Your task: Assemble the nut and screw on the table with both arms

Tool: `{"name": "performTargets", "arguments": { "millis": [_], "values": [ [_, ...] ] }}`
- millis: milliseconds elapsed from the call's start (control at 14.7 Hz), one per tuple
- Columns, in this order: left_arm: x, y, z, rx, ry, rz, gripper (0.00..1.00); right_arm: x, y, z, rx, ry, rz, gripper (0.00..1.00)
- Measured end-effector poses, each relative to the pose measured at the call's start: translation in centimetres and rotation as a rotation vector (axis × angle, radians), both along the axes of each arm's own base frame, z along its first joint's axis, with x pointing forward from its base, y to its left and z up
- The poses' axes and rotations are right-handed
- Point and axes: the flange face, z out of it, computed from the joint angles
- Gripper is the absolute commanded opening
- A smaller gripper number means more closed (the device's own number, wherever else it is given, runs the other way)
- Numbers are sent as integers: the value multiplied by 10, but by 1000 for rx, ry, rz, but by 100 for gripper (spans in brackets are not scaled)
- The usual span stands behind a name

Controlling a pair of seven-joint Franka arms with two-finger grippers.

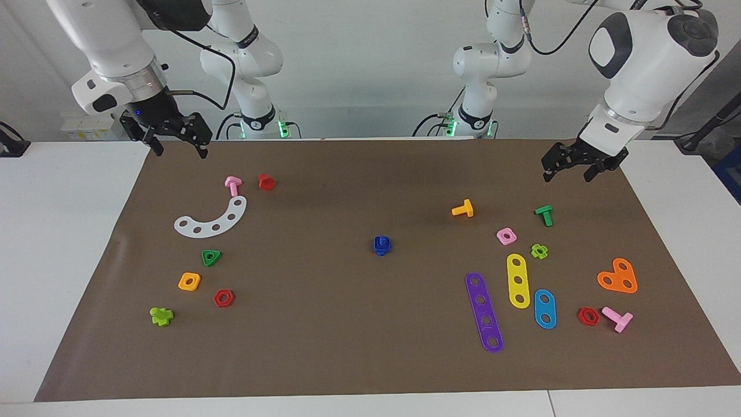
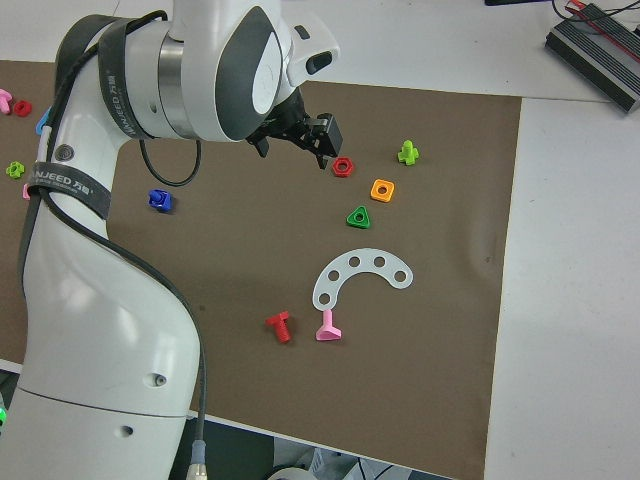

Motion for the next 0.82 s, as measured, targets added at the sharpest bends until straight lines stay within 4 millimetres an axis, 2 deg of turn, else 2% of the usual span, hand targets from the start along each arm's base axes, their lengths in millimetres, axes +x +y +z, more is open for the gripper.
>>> {"name": "performTargets", "arguments": {
  "millis": [817],
  "values": [
    [-2,2,17,-2,-56,2,100,0,-2,0,2,0,-3,100]
  ]
}}
